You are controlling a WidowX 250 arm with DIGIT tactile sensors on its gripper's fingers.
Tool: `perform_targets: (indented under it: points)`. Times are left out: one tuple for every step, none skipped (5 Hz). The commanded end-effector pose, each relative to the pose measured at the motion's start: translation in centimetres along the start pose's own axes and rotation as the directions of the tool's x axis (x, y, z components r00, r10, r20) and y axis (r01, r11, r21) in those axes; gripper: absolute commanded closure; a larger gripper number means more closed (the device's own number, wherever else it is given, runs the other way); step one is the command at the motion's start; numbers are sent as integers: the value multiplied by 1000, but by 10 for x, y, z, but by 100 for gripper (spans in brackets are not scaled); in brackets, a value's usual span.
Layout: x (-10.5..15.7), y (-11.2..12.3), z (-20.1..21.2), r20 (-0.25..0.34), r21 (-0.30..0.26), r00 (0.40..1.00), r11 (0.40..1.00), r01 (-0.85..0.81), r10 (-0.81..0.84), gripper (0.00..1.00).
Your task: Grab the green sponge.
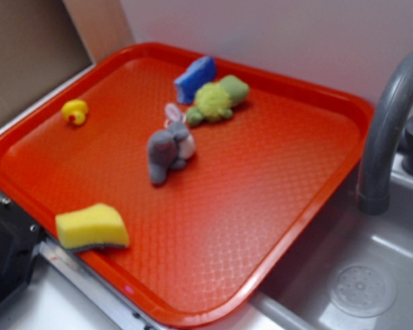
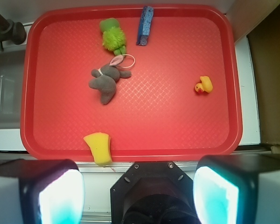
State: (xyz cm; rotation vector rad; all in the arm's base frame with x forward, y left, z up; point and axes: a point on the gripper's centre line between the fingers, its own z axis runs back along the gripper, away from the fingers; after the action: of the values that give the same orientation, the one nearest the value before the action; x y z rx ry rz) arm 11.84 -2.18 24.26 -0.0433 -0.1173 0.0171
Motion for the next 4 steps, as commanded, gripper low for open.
perform_targets:
  points:
    - [16, -33, -42, 5, 1, 997, 997, -72, 72, 0]
    - [19, -44, -66, -65, 28, 998, 999, 15, -13, 0]
    - [9, -46, -93, -137, 9, 990, 999, 48, -46, 0]
    - [-4, -53, -116, -208, -23, 974, 996, 91, -94, 0]
